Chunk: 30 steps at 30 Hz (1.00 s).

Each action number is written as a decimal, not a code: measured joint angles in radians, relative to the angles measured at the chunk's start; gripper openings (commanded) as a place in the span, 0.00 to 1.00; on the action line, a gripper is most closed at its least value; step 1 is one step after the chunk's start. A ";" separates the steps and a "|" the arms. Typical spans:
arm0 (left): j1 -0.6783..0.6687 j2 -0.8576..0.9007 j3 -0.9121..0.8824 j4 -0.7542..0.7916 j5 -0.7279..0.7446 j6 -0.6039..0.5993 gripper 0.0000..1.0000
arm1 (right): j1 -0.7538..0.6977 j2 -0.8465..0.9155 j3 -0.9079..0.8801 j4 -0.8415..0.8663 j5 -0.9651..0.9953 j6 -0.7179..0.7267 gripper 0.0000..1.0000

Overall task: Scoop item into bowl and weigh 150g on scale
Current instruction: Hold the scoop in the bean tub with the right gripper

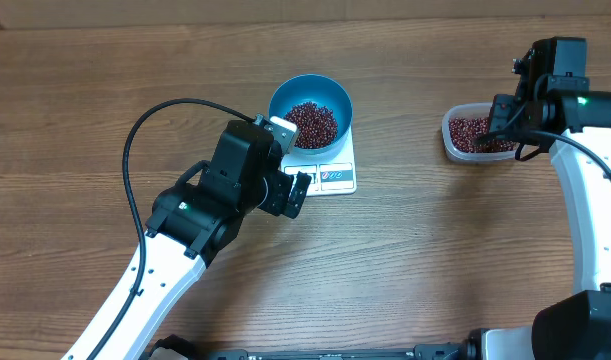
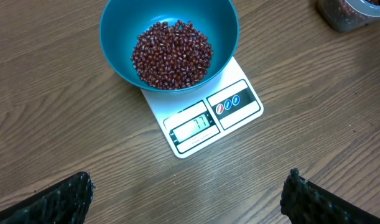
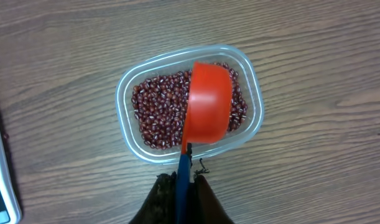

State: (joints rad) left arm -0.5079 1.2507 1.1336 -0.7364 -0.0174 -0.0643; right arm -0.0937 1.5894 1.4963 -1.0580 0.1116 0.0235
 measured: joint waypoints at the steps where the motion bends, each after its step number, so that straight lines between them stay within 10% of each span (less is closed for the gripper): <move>1: 0.000 0.000 0.000 0.000 0.000 0.000 1.00 | 0.000 0.000 0.000 0.002 0.000 0.001 0.04; 12: 0.000 0.000 0.000 0.000 0.000 0.000 1.00 | 0.000 0.000 0.000 0.029 0.000 0.002 0.04; 14: 0.000 0.000 0.000 0.000 0.000 0.000 1.00 | 0.000 0.000 0.000 0.041 0.000 0.005 0.18; 16: 0.000 0.000 0.000 0.000 0.000 0.000 1.00 | 0.000 0.000 0.000 0.047 0.002 0.000 0.04; 30: 0.000 0.000 0.000 0.000 0.000 0.000 1.00 | 0.000 0.000 0.000 0.056 0.000 0.002 0.04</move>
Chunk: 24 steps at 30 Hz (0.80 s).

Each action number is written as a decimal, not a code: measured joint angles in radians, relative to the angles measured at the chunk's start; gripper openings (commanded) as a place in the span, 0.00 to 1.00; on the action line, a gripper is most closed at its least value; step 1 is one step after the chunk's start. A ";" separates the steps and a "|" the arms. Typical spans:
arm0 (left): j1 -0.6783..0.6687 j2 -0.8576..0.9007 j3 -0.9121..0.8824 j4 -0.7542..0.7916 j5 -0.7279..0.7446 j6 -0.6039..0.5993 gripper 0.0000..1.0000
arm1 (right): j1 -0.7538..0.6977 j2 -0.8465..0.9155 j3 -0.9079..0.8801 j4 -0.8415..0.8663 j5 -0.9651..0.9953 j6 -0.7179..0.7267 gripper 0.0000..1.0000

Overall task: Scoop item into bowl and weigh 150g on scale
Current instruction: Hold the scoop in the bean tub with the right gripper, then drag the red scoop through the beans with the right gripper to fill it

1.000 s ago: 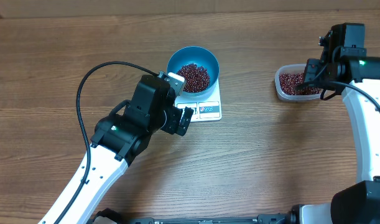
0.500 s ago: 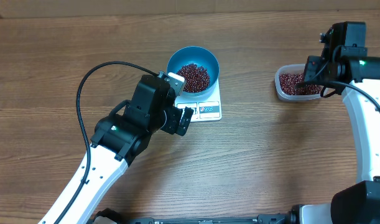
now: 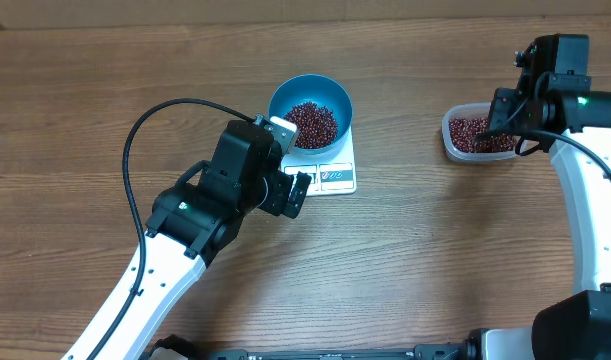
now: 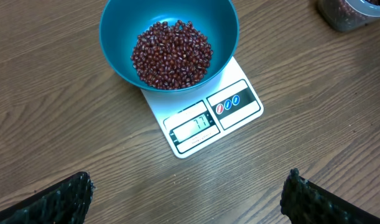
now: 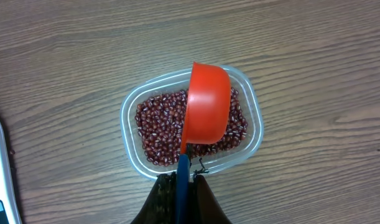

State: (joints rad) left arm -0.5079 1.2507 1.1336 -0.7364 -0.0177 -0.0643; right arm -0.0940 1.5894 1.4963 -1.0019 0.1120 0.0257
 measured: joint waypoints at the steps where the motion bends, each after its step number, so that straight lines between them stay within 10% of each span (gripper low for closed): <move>1: 0.000 0.000 0.000 0.000 0.000 0.000 1.00 | 0.000 0.000 0.000 0.000 0.000 0.000 0.04; 24: 0.000 0.000 0.000 0.000 0.000 0.000 1.00 | 0.000 0.129 0.000 -0.013 0.011 -0.075 0.04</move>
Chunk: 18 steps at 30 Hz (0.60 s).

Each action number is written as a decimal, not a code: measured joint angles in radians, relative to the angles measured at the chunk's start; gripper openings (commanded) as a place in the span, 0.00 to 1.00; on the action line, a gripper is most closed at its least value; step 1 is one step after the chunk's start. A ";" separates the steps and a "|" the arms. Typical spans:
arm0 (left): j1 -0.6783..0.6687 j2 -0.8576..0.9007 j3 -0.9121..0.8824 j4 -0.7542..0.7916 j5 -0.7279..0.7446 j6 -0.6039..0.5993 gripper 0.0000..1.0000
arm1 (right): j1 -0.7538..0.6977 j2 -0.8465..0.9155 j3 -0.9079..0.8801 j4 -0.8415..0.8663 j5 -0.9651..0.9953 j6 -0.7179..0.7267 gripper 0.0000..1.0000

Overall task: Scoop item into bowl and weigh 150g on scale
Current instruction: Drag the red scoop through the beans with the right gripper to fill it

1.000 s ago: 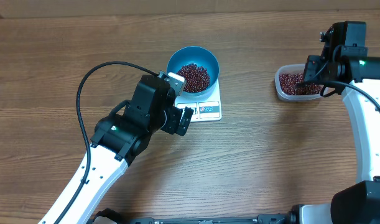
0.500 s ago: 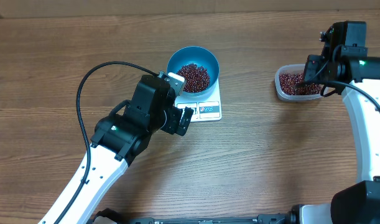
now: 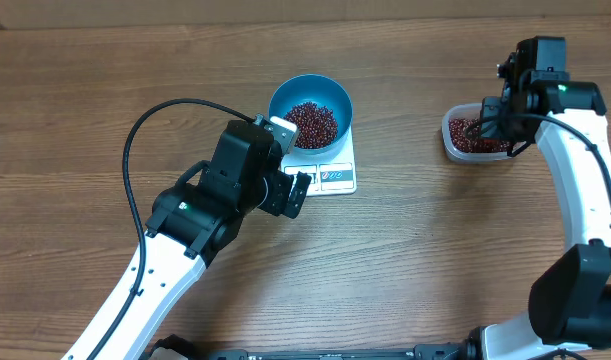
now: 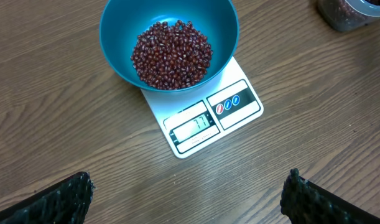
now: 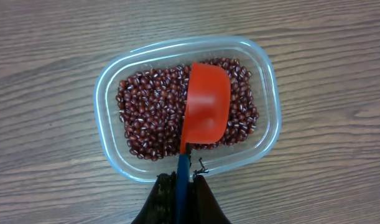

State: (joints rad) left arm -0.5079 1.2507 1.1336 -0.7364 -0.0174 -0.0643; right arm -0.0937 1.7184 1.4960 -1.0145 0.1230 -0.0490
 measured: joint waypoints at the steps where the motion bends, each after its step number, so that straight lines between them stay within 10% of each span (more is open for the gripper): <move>1: 0.000 0.000 0.000 0.000 0.000 0.000 1.00 | 0.000 0.002 0.000 0.000 0.001 -0.003 0.03; 18: 0.000 0.000 0.000 0.000 0.000 0.000 0.99 | 0.000 0.002 0.000 -0.006 0.052 -0.169 0.04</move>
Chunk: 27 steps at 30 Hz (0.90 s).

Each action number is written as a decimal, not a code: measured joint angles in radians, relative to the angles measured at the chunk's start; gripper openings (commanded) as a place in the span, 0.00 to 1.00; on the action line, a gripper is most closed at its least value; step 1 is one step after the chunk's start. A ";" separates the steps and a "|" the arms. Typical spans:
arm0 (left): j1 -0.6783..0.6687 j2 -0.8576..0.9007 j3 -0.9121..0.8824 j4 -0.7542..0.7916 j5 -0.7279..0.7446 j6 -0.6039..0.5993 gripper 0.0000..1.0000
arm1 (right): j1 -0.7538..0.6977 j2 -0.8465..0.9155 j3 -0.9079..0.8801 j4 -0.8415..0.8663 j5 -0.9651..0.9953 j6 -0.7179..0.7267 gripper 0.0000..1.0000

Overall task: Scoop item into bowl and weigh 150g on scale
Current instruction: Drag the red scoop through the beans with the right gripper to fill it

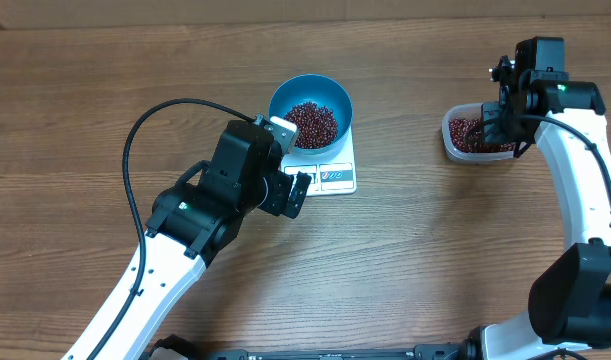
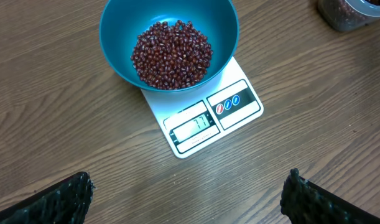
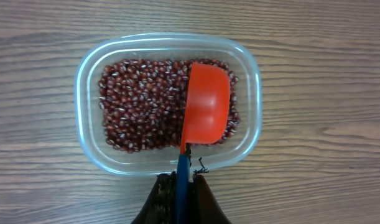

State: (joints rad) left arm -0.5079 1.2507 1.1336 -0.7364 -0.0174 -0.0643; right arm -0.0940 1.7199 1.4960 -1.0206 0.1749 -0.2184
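Note:
A teal bowl [image 2: 169, 43] partly filled with red beans stands on a white scale [image 2: 205, 121] whose display reads about 77. My left gripper [image 2: 186, 193] hangs open above the bare wood in front of the scale. My right gripper [image 3: 183, 183] is shut on the blue handle of an orange-red scoop [image 3: 207, 104]. The scoop's cup lies turned on its side over the right part of a clear tub of red beans [image 3: 140, 106]. In the overhead view the bowl [image 1: 310, 110] is at centre and the tub [image 1: 473, 135] at the right.
The left arm's black cable [image 1: 145, 130] loops over the table left of the scale. The right arm [image 1: 585, 200] reaches along the right edge. Everything rests on a brown wooden table [image 1: 415, 250].
The right gripper with the scoop has shifted further right over the tub, so the tub sits more to the left in its view. The left gripper, bowl and scale are unchanged.
At first the scoop hung over the bean tub, cup turned on its side. A second later it stood a little higher. Then it was nearer the beans, and now it has shifted right across the tub. The scale has read about 77 throughout.

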 measured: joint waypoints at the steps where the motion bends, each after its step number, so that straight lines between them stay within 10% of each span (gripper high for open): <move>1: 0.000 0.000 0.000 0.000 0.000 0.000 1.00 | 0.000 0.000 0.000 0.000 0.006 -0.003 0.04; 27: 0.000 0.000 0.000 0.000 0.000 0.000 1.00 | 0.000 0.065 0.000 -0.004 -0.045 -0.023 0.04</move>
State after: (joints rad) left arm -0.5079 1.2507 1.1336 -0.7364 -0.0177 -0.0643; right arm -0.0937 1.7847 1.4960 -1.0245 0.1299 -0.2409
